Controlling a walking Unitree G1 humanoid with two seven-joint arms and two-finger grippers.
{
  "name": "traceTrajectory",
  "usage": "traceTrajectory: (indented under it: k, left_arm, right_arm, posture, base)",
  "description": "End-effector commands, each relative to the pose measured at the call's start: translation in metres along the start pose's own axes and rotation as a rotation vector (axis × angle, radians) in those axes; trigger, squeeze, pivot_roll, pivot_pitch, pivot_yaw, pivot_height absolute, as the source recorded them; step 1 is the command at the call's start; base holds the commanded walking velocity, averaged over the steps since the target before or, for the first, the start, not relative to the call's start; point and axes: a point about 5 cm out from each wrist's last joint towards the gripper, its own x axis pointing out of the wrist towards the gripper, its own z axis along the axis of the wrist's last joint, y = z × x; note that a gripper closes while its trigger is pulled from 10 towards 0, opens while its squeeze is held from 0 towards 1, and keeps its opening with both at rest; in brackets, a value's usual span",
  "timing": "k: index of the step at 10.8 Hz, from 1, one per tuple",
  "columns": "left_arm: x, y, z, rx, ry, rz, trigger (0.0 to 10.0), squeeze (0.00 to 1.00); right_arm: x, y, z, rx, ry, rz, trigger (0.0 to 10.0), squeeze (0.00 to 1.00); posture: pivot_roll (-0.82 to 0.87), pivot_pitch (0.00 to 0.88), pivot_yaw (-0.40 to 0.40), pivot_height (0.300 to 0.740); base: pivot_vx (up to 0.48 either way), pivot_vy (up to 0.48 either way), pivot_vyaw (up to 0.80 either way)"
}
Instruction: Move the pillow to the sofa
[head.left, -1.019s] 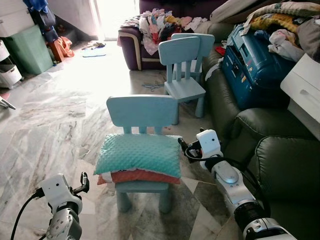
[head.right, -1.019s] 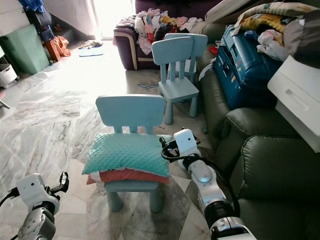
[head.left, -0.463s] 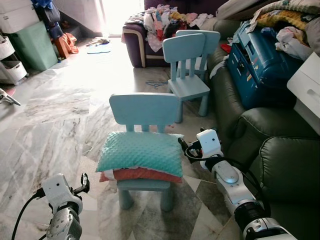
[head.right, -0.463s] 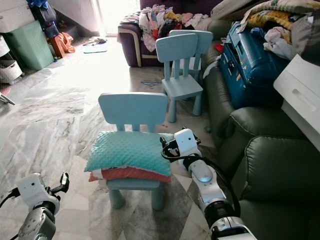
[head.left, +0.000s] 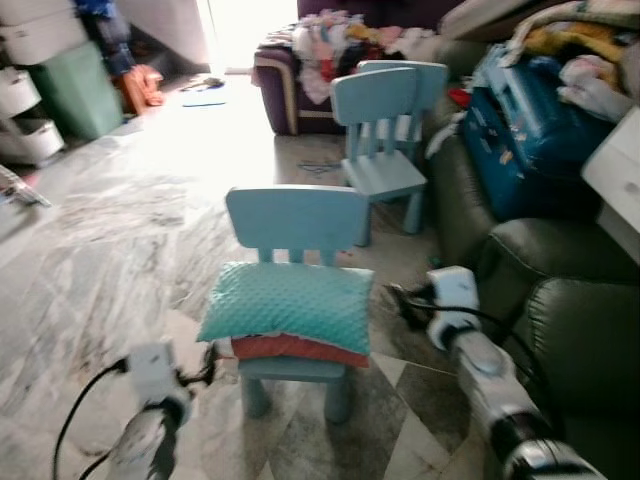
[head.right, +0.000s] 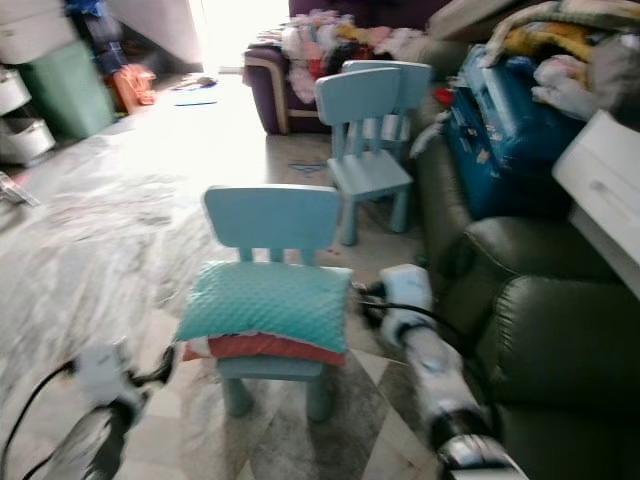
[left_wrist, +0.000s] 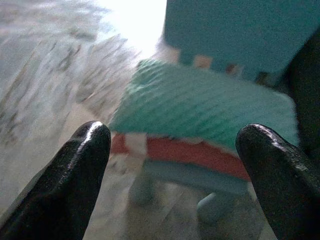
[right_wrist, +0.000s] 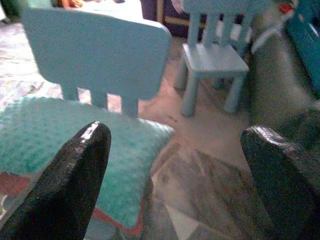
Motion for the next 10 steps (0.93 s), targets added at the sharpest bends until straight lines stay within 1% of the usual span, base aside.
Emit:
traceTrajectory:
  k: [1,2,3,4,5,6,7,8,10]
  left_arm:
    - [0.003,-0.021,0.012,0.078,-0.034,-0.107,10.0,0.0]
    - [0.003,-0.024,0.012,0.103,-0.037,-0.133,10.0,0.0]
    - [-0.001,-0.02,0.008,0.136,-0.019,-0.138,10.0,0.0]
    - [-0.009,-0.005,0.0,0.084,0.002,-0.082,10.0,0.0]
    - [-0.012,0.003,-0.001,0.07,0.007,-0.043,10.0,0.0]
    - [-0.015,0.01,-0.002,0.055,0.017,-0.006,10.0,0.0]
    - [-0.016,0.012,-0.002,0.05,0.022,0.001,10.0,0.0]
    - [-0.016,0.012,-0.002,0.043,0.022,0.006,10.0,0.0]
    - [-0.015,0.011,-0.003,0.041,0.025,0.009,10.0,0.0]
  right_arm:
    - [-0.008,-0.009,-0.004,0.024,0.0,-0.034,10.0,0.0]
    - [-0.01,-0.011,-0.005,0.03,0.004,-0.039,10.0,0.0]
    - [-0.015,-0.013,-0.013,0.079,0.038,-0.05,10.0,0.0]
    - [-0.023,-0.012,-0.027,0.112,0.084,-0.058,10.0,0.0]
    - [-0.026,-0.01,-0.03,0.116,0.089,-0.055,10.0,0.0]
    - [-0.024,-0.005,-0.026,0.11,0.081,-0.038,10.0,0.0]
    - [-0.022,-0.003,-0.023,0.107,0.076,-0.03,10.0,0.0]
    - [-0.018,-0.002,-0.016,0.104,0.063,-0.021,10.0,0.0]
    - [-0.016,-0.002,-0.013,0.104,0.06,-0.023,10.0,0.0]
  posture:
    - [-0.13,0.0,0.048,0.74]
    - [-0.13,0.0,0.048,0.74]
    - [-0.13,0.0,0.053,0.74]
    - [-0.13,0.0,0.055,0.74]
    - [-0.12,0.0,0.056,0.74]
    - [-0.12,0.0,0.054,0.74]
    - [-0.12,0.0,0.053,0.74]
    - [-0.12,0.0,0.05,0.74]
    - [-0.12,0.0,0.049,0.74]
  base:
    - [0.0,0.0,0.0]
    - [0.0,0.0,0.0]
    - [0.0,0.0,0.0]
    - [0.0,0.0,0.0]
    - [0.0,0.0,0.0]
    - [0.0,0.0,0.0]
    - [0.0,0.277,0.0]
    - [0.0,0.48,0.0]
    - [0.0,0.48,0.0]
